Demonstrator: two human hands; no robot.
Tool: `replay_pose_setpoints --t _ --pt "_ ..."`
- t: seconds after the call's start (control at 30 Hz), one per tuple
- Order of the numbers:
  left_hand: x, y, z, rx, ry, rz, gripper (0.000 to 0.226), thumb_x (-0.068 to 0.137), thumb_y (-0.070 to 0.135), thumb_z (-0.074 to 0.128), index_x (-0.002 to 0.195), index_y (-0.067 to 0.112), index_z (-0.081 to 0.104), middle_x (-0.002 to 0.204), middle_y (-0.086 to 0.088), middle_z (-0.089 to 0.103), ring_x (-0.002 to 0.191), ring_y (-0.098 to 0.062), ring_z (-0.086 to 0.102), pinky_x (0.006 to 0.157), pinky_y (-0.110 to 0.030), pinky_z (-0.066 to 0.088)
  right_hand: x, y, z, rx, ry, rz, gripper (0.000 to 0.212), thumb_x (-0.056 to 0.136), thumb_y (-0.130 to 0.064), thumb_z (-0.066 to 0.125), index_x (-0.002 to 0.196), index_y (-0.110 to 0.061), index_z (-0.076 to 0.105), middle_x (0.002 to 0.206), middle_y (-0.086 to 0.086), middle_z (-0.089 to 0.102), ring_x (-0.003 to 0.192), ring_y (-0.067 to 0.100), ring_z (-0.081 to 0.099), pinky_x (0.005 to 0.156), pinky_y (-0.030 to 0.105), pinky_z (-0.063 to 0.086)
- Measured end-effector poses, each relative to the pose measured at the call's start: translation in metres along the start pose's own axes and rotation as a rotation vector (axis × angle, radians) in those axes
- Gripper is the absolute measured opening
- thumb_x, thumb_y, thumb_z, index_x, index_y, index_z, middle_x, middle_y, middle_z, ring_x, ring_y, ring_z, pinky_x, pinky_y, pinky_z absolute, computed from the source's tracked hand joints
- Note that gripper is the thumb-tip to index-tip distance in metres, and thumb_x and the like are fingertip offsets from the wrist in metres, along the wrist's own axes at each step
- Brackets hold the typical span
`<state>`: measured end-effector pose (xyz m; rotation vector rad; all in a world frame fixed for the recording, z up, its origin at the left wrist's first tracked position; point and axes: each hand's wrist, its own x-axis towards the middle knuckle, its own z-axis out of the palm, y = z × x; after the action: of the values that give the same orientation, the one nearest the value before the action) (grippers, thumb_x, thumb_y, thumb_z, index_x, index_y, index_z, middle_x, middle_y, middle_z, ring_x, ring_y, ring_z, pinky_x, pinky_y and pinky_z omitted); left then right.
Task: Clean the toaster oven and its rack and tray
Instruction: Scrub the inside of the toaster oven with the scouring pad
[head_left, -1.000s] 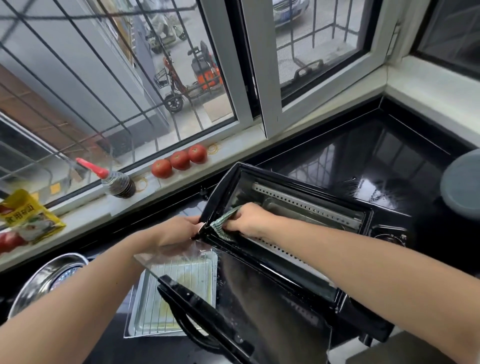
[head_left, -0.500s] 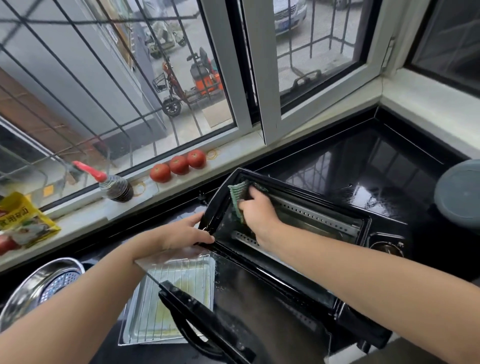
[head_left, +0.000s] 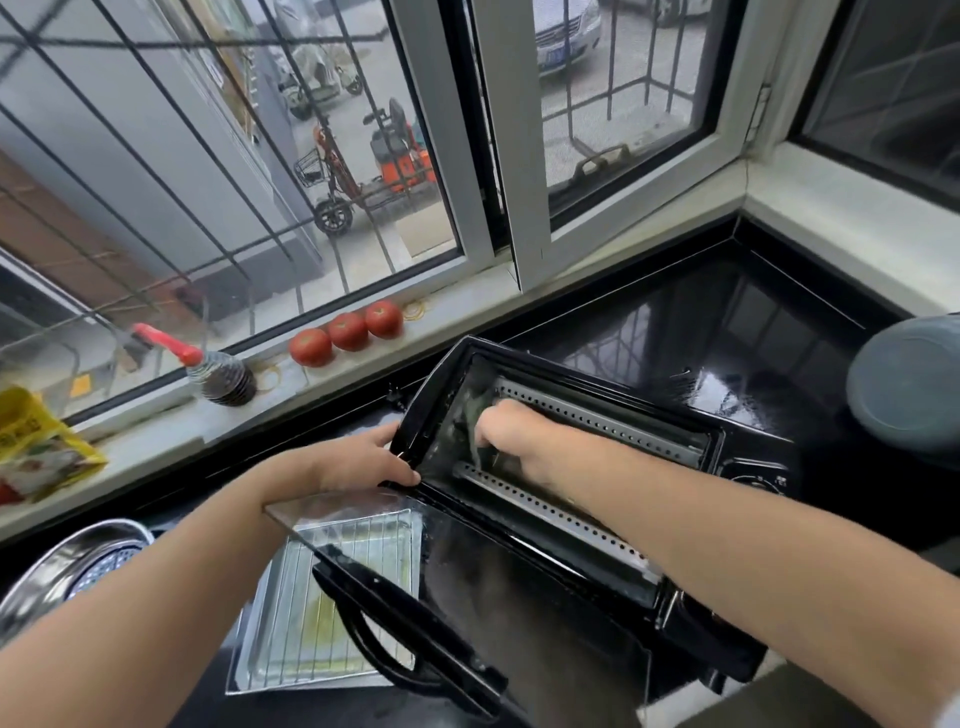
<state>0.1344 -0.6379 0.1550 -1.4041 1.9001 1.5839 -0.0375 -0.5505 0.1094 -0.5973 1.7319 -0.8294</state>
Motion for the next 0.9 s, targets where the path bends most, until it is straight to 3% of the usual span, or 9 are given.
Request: replay_pose_setpoints --t 0.07,0.2,0.27,0.33,0.43,0.57,0.67,0.77,0.9 --pt "-0.002 0.000 0.000 -0.008 0.004 0.001 0.057 0.096 -0.006 0.061 0.138 0.030 0.052 0.125 -0.014 0.071 0.103 -0.023 0.074 0.080 -0.029 0.061 -0.006 0.000 0.005 -0.018 -0.001 -0.013 0.038 0.084 -0.004 0.051 0.121 -0.011 0.051 0.116 0.007 0.049 0.103 0.028 0.051 0.088 0.029 0.040" --pt "-0.005 -0.005 0.003 -0.035 0.014 -0.019 0.057 0.096 -0.006 0.061 0.135 0.035 0.054 0.115 -0.010 0.076 0.103 -0.023 0.075 0.086 -0.032 0.061 -0.021 0.007 0.033 -0.034 0.170 -0.293 0.067 0.081 -0.006 0.054 0.145 -0.016 0.043 0.136 0.001 0.035 0.126 0.021 0.043 0.113 0.027 0.031" --pt "-0.004 -0.004 0.002 -0.048 0.015 -0.021 0.052 0.096 -0.008 0.059 0.133 0.030 0.055 0.109 -0.008 0.076 0.092 -0.017 0.076 0.079 -0.028 0.062 -0.010 0.005 0.020 -0.030 0.108 -0.172 0.059 0.080 -0.004 0.051 0.139 -0.013 0.049 0.137 0.009 0.043 0.127 0.027 0.045 0.110 0.029 0.034" --pt "-0.003 0.002 0.003 -0.037 0.007 -0.020 0.050 0.096 -0.010 0.058 0.133 0.025 0.055 0.108 -0.009 0.074 0.083 -0.014 0.076 0.069 -0.026 0.061 -0.006 0.000 0.003 0.015 0.051 -0.020 0.041 0.076 -0.006 0.051 0.116 -0.009 0.060 0.118 0.014 0.059 0.115 0.035 0.055 0.098 0.037 0.046" --pt "-0.005 0.006 0.005 -0.042 0.009 -0.022 0.053 0.096 -0.013 0.057 0.134 0.024 0.054 0.117 -0.017 0.071 0.081 -0.014 0.077 0.064 -0.023 0.059 -0.023 -0.002 0.010 0.014 0.091 -0.125 0.037 0.080 -0.004 0.049 0.112 -0.020 0.058 0.110 0.007 0.062 0.109 0.028 0.056 0.089 0.030 0.047" --pt "-0.006 -0.005 0.003 -0.074 -0.014 -0.029 0.055 0.096 -0.008 0.059 0.135 0.030 0.055 0.119 -0.013 0.074 0.101 -0.021 0.075 0.082 -0.030 0.061 -0.036 0.000 0.023 -0.066 0.167 -0.337 0.070 0.083 -0.006 0.050 0.151 -0.018 0.037 0.154 0.002 0.035 0.143 0.021 0.032 0.116 0.026 0.022" --pt "-0.003 -0.003 0.002 -0.116 -0.011 -0.020 0.056 0.095 -0.010 0.059 0.136 0.028 0.056 0.120 -0.016 0.074 0.102 -0.023 0.075 0.079 -0.029 0.061 -0.024 -0.007 0.002 0.068 0.079 -0.206 0.066 0.089 -0.005 0.049 0.150 -0.028 0.035 0.147 0.000 0.045 0.134 0.023 0.042 0.112 0.029 0.031" --pt "-0.006 -0.001 0.004 -0.127 -0.012 -0.016 0.058 0.095 -0.010 0.060 0.136 0.031 0.057 0.121 -0.014 0.073 0.104 -0.024 0.075 0.082 -0.030 0.062 -0.033 -0.006 0.008 0.067 0.124 -0.278 0.068 0.084 -0.006 0.052 0.146 -0.030 0.040 0.140 -0.002 0.052 0.127 0.020 0.048 0.109 0.031 0.037" --pt "-0.007 -0.008 0.004 -0.108 -0.012 -0.016 0.060 0.095 -0.007 0.062 0.138 0.034 0.054 0.126 -0.015 0.071 0.114 -0.029 0.072 0.102 -0.043 0.056 -0.026 0.001 0.023 -0.040 0.154 -0.308 0.079 0.082 -0.009 0.052 0.154 -0.026 0.025 0.157 0.002 0.027 0.141 0.023 0.032 0.117 0.031 0.026"
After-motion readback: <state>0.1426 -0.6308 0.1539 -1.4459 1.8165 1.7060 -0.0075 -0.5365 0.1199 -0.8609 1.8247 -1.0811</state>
